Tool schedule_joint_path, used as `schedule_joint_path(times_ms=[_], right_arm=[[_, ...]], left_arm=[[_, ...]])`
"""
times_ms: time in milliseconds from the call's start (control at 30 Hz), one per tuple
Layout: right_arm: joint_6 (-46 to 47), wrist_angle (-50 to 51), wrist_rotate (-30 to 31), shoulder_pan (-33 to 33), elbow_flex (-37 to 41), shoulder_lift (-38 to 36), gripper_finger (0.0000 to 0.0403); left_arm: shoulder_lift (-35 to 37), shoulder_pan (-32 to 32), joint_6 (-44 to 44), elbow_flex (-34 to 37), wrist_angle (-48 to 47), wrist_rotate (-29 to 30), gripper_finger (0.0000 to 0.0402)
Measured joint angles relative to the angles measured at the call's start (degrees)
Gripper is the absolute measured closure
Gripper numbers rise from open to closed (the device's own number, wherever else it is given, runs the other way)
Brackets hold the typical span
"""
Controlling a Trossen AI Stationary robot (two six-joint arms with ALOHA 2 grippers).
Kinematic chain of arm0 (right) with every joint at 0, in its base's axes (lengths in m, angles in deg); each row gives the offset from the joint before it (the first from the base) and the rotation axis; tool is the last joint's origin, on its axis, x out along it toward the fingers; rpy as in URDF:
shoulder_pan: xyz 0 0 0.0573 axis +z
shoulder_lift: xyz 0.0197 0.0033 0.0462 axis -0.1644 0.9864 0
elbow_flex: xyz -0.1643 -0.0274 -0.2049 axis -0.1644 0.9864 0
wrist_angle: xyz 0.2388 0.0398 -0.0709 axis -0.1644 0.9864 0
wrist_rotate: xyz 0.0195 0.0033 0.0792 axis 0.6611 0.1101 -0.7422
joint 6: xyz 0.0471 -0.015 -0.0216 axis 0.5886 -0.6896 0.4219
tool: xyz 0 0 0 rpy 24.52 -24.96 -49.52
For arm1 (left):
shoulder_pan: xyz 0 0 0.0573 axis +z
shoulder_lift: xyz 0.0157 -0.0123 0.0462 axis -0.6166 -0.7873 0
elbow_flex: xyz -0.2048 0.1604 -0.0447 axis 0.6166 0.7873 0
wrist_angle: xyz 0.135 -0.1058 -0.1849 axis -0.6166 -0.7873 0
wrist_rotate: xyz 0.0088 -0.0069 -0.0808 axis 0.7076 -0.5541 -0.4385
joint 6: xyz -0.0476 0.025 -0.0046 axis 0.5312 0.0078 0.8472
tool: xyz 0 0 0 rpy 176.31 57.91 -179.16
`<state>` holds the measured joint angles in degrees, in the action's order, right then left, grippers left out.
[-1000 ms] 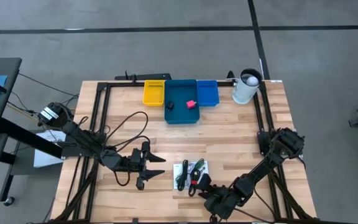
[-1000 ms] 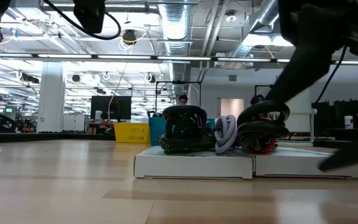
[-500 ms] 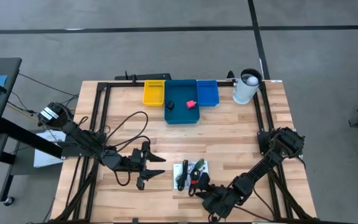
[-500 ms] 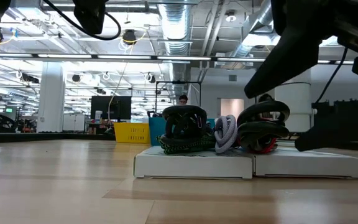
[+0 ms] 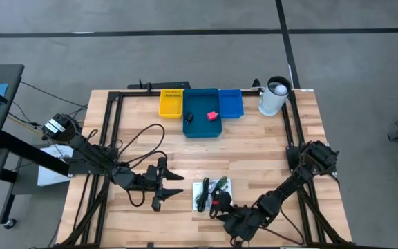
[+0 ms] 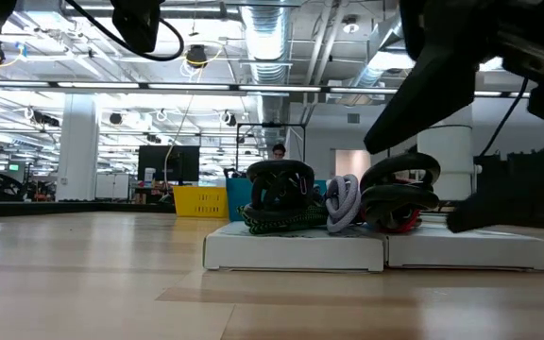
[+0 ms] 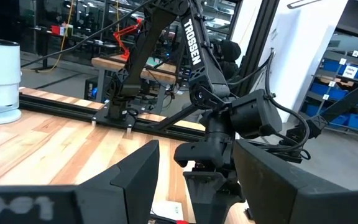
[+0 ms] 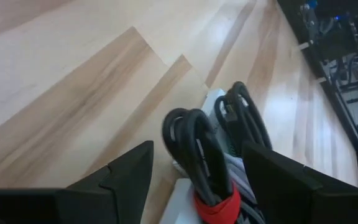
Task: Pick and place items into bin
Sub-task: Put the right black charger cable into the blue basket
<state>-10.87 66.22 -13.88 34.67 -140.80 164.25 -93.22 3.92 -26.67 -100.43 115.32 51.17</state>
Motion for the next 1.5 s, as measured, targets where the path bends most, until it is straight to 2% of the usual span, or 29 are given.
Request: schedule_joint_path(times_ms=[200, 633, 1000, 1233, 1500], right_arm=[[0.0, 0.0, 0.0, -0.5, 0.0, 0.0, 0.0201], [1.4, -0.1, -0.1, -0.3, 0.0, 0.0, 0.0314], [2.0, -0.1, 0.1, -0.3, 0.0, 0.0, 0.0393], [2.0, -0.1, 0.3, -0.2, 0.0, 0.0, 0.0384], [2.0, -0.1, 0.8, 1.3, -2.5, 0.0, 0.0395]], left_arm=[[0.0, 0.0, 0.5, 0.0, -0.4, 0.0, 0.0205], [0.0, 0.0, 0.5, 0.0, -0.6, 0.0, 0.0205], [0.0, 0.0, 0.5, 0.0, -0.8, 0.0, 0.0205], [0.0, 0.0, 0.5, 0.0, -0.8, 0.0, 0.0205], [0.0, 0.0, 0.6, 0.0, -1.4, 0.0, 0.0205]])
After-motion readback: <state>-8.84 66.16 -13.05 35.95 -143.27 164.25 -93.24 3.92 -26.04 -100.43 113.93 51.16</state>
